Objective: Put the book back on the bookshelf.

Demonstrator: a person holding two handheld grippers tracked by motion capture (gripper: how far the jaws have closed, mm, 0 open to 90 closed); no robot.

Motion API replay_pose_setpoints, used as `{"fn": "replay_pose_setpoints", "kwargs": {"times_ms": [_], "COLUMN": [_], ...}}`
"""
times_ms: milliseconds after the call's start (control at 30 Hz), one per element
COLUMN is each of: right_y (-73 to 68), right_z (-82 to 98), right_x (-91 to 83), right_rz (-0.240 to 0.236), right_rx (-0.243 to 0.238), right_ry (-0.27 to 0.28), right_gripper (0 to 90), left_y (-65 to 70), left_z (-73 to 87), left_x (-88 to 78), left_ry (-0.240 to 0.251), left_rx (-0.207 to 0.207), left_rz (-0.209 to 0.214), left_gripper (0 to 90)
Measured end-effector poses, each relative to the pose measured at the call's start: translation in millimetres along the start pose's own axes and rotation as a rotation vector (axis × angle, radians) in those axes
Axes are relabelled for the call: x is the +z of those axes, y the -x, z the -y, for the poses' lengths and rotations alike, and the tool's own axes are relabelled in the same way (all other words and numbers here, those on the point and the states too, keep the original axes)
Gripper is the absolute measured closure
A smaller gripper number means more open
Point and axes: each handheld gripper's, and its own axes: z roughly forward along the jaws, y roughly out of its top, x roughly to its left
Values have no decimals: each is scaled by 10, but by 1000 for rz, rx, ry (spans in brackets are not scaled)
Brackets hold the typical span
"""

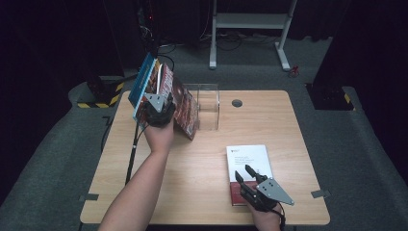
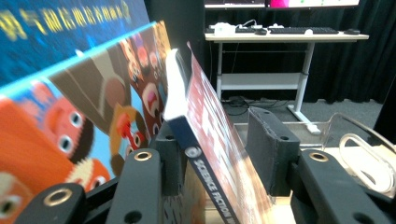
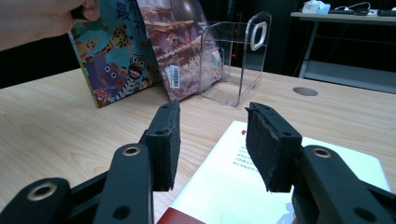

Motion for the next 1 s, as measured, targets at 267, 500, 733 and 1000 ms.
{"fn": "replay_pose_setpoints", "kwargs": {"times_ms": [267,500,733,1000], "right_y": [-6,-14,-20,-21], "right_z": [-3,-1,-3,-5], "right_x": [-3,4,4,1], "right_rz": [0,-4,-3,-3], "right_rx": [1,-1,-2,-1], "right_ry": [1,0,0,1], "right_gripper": [547,547,547,544], "left_y": [-29,-60,-55,-28], "left_z": [-93,-224,-315,-379], "left_x": [-64,-125,-181,-224], "left_ry": [10,35,62,66], "left_rx": [8,12,22,19], "left_rz": [-6,-16,-10,25], "left_gripper": [588,595,606,605]}}
